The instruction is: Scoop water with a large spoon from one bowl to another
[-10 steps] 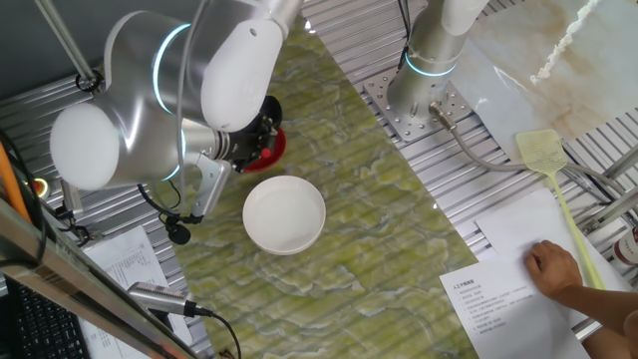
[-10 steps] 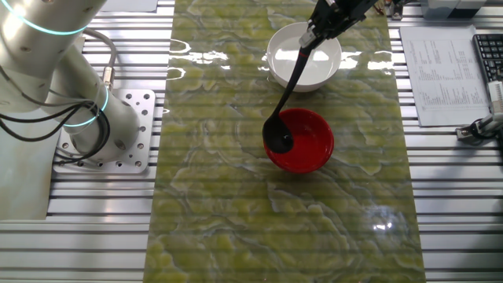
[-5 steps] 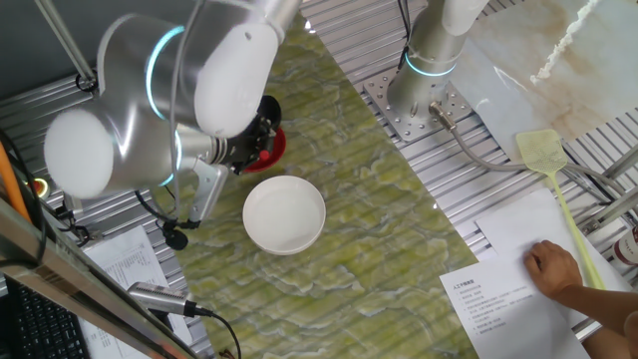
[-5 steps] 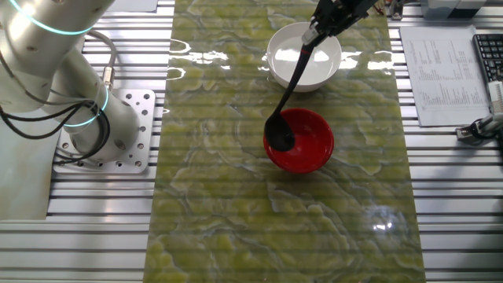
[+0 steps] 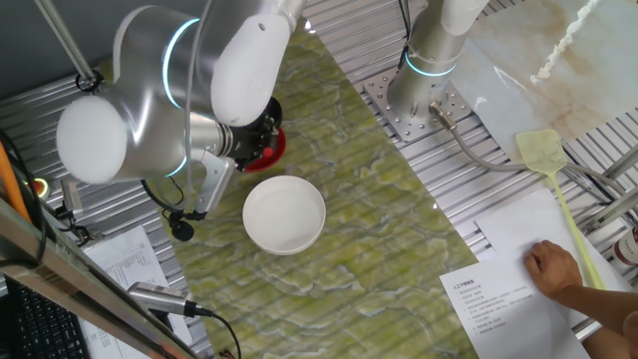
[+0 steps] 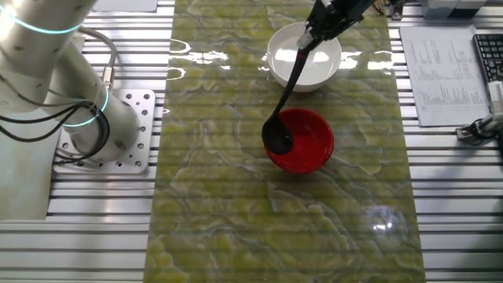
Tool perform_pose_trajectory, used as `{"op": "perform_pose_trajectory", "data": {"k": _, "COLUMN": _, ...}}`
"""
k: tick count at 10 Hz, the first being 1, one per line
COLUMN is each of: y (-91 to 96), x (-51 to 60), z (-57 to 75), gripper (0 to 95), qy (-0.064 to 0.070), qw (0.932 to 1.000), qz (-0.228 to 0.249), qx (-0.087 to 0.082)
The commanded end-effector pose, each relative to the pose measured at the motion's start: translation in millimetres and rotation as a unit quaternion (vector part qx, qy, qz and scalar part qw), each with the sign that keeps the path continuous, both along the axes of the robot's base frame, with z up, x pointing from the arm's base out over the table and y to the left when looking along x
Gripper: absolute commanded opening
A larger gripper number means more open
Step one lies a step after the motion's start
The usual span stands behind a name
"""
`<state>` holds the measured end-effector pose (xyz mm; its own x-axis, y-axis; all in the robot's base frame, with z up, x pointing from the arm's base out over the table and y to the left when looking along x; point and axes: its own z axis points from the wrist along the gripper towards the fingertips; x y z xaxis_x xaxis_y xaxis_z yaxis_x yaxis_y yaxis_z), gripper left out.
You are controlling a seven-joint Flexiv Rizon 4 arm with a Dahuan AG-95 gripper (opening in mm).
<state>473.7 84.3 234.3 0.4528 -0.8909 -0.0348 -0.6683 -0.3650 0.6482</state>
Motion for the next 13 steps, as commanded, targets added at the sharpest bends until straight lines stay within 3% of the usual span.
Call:
{"op": "perform_pose_trajectory", "data": {"k": 1, "y": 6.1, "x": 9.0, "z": 3.4, "gripper": 0.0, "qy": 0.000, "qw": 0.9997, "qz": 0.008, "qx": -0.023}}
{"op": "perform_pose_trajectory", "data": {"k": 2, "y": 9.4, "x": 4.1, "z": -2.2, "gripper": 0.0, "qy": -0.003, "qw": 0.9999, "qz": -0.009, "qx": -0.008}}
{"op": "perform_pose_trajectory", "data": {"k": 4, "y": 5.6, "x": 2.5, "z": 6.0, "gripper": 0.0, "qy": -0.004, "qw": 1.0000, "qz": -0.008, "qx": 0.004}}
{"op": "perform_pose_trajectory", "data": {"k": 7, "y": 6.2, "x": 0.1, "z": 4.4, "gripper": 0.0, "qy": -0.016, "qw": 0.9998, "qz": -0.014, "qx": 0.001}}
{"op": "perform_pose_trajectory", "data": {"k": 12, "y": 6.0, "x": 0.0, "z": 4.0, "gripper": 0.0, "qy": -0.014, "qw": 0.9998, "qz": -0.014, "qx": 0.000}}
{"op": "perform_pose_trajectory", "data": {"k": 13, "y": 6.3, "x": 11.4, "z": 12.6, "gripper": 0.0, "qy": -0.020, "qw": 0.9997, "qz": -0.013, "qx": -0.012}}
